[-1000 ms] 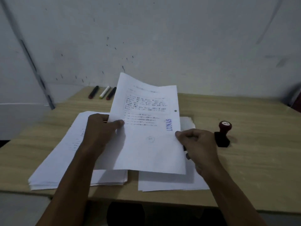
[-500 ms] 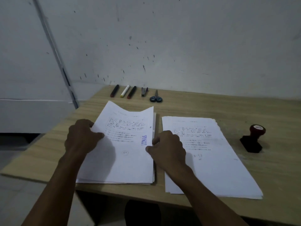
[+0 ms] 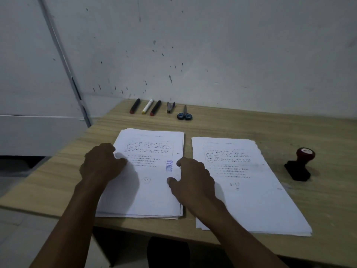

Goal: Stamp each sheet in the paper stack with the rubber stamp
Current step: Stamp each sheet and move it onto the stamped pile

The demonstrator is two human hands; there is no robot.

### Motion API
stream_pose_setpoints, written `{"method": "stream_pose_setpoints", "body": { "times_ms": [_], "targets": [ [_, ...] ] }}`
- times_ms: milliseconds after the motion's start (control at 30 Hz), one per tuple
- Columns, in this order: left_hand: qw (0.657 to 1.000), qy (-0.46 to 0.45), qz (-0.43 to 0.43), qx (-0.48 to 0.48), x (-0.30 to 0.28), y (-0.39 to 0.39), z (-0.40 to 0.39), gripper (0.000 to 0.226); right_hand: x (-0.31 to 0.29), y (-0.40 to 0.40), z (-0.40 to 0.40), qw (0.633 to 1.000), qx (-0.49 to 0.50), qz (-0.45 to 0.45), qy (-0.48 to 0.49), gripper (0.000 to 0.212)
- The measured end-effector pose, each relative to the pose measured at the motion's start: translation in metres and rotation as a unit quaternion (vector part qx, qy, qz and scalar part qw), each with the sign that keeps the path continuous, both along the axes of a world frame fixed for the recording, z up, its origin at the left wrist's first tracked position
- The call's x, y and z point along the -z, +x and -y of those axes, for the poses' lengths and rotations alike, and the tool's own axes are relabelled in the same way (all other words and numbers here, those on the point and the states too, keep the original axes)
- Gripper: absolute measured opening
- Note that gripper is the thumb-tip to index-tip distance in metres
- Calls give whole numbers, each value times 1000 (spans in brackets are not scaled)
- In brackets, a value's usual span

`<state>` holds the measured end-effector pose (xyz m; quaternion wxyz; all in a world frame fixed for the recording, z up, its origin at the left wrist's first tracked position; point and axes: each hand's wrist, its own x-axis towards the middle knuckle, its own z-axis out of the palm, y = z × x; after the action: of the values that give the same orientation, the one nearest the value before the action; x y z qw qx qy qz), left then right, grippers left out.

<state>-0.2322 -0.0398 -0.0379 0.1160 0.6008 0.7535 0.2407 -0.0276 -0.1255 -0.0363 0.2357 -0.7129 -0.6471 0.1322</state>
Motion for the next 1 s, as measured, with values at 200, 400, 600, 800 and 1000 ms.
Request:
{"method": "stream_pose_setpoints", "body": {
  "times_ms": [200, 400, 600, 800, 1000],
  "targets": [
    [1000, -2, -28, -10, 1, 4, 2, 56, 1, 5, 1, 999, -12, -33, 6, 43],
    [982, 185, 38, 31, -1, 39, 12, 45, -3, 22, 6, 992, -32, -84, 87, 46],
    [935, 261, 98, 220, -6, 103, 32, 34, 0, 68, 15, 982, 24, -101, 160, 30],
    [912, 227, 103, 326, 6, 163, 39, 31, 2, 134, 27, 963, 158, -75, 206, 20],
    [895, 214, 126, 371, 16, 204, 42, 25, -8, 195, 40, 922, 311, -50, 227, 38]
  ]
}}
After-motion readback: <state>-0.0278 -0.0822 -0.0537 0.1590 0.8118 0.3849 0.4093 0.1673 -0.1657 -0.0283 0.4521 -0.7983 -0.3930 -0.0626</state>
